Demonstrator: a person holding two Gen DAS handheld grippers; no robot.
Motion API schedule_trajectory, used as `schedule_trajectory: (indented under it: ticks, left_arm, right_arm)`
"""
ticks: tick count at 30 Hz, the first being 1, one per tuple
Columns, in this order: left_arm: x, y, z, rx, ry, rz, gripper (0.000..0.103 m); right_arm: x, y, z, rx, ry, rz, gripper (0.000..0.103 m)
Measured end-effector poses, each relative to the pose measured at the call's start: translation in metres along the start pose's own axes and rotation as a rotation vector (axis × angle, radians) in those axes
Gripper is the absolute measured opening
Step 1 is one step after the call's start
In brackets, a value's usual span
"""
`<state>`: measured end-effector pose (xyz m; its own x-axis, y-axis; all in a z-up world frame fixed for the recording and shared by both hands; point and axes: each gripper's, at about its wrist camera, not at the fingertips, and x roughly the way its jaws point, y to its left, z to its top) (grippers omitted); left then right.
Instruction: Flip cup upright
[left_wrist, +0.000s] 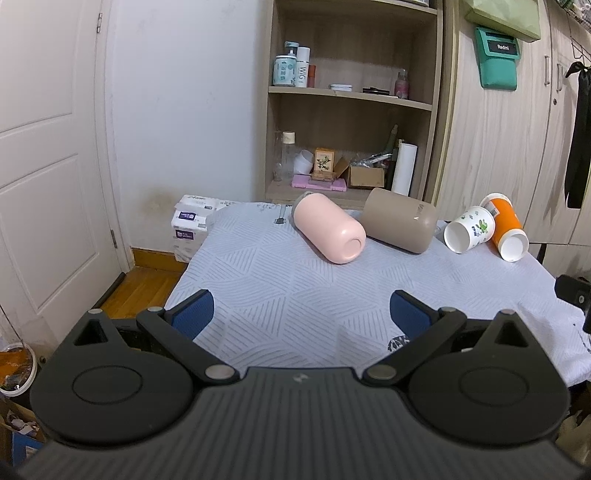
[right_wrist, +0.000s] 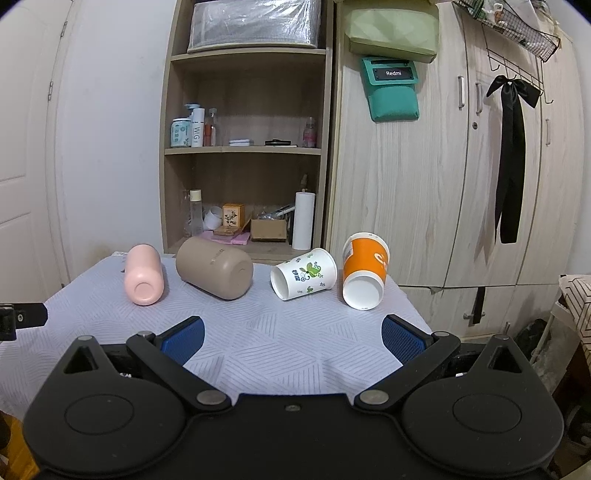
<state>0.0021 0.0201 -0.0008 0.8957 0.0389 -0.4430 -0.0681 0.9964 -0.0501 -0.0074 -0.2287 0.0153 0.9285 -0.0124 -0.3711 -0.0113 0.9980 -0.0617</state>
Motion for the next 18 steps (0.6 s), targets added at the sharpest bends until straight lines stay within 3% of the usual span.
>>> schedule_trajectory:
  ticks: [10,14,18]
  left_arm:
    - [0.006,0.004,0.002,0.015,0.038,-0.010,0.103]
    - [0.009,0.006,0.008,-0.008,0.067,-0.063,0.103]
    - [0.013,0.009,0.014,-0.064,0.120,-0.086,0.103]
  right_arm:
    - [0.010,0.003,0.002,-0.024,0.054,0.002,0.103]
    - [0.012,0.002,0.005,-0.033,0.070,0.010,0.103]
    - [0.007,-0.002,0.010,-0.047,0.061,0.081,0.103]
